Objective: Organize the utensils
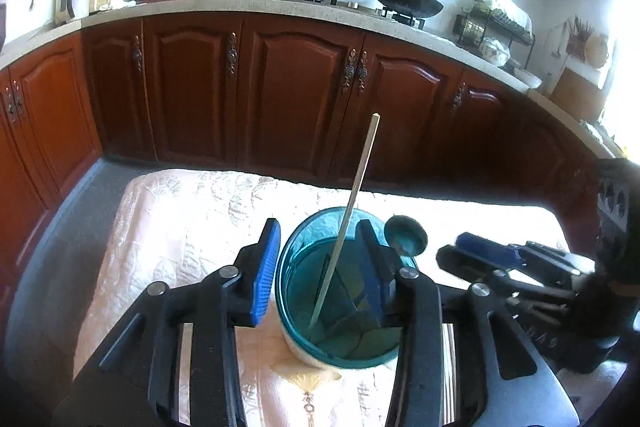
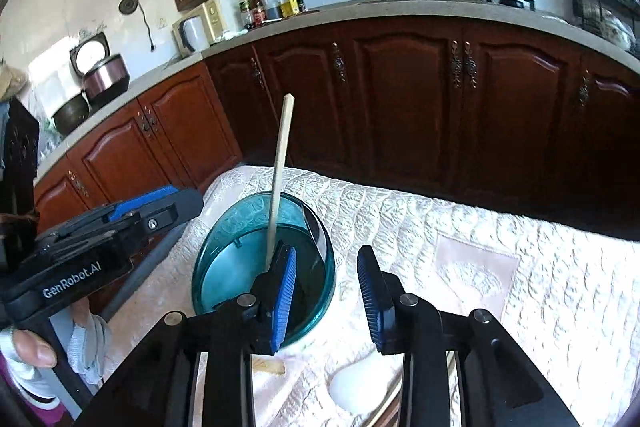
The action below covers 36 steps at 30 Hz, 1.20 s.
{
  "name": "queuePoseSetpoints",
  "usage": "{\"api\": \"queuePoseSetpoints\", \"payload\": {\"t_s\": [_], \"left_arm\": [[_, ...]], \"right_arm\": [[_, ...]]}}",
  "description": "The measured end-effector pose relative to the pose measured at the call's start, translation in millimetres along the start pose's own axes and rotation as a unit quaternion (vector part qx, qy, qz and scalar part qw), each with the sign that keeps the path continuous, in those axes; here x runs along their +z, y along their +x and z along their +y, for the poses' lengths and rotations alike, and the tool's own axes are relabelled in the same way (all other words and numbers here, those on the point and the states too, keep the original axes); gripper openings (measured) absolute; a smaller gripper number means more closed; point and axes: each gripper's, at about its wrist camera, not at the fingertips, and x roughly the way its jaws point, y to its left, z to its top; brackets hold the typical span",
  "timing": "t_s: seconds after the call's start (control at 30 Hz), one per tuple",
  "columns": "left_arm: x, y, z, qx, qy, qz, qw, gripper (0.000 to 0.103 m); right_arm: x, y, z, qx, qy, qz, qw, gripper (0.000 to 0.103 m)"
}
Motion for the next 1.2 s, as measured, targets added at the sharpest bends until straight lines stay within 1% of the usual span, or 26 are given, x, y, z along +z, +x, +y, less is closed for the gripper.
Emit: {"api": "queuePoseSetpoints", "payload": {"t_s": [0.1,0.2,0.4,0.5,0.57,0.67,0.83,0.9,0.93,1.1,1.2], "left_arm": [[-4,-8,-5,0.001,0.007,0.0,1.0,0.045],[-10,-17,-12,0.006,0.016,0.0,0.9999,0.049],[-23,-28,-26,0.01,0.031,0.012,0.9994,0.05],[-32,-34,-32,0.009,0.034,0.017,0.9992,0.05],[-37,-36,-36,0.008,0.035,0.023,0.9991,0.05],[-47,-38,-42,0.002,0.038,0.033,0.9988,0.05],[-59,-42,-48,-0.005,0.036,0.043,0.9984,0.051],[-63,-43,-50,-0.008,0.036,0.047,0.9982,0.064],[-64,-43,-51,-0.01,0.036,0.047,0.9982,0.065],[-69,-46,-53,-0.018,0.035,0.051,0.9979,0.065],[-77,-43,-52,-0.022,0.038,0.062,0.9971,0.065]], "right_arm": [[-4,-13,-1,-0.006,0.007,-0.003,1.0,0.033],[-9,-24,-2,-0.011,0.014,-0.002,1.0,0.033],[-27,-48,-3,-0.031,0.023,0.0,0.999,0.034],[-33,-57,-4,-0.036,0.03,-0.001,0.999,0.035],[-39,-62,-3,-0.047,0.031,-0.001,0.998,0.036],[-47,-68,-2,-0.057,0.032,0.003,0.998,0.039],[-60,-77,-6,-0.065,0.042,0.008,0.997,0.04],[-65,-80,-10,-0.065,0.051,0.009,0.997,0.04],[-67,-82,-11,-0.065,0.053,0.01,0.996,0.04],[-81,-82,-18,-0.074,0.063,0.023,0.995,0.041],[-95,-75,-27,-0.072,0.073,0.042,0.994,0.041]]}}
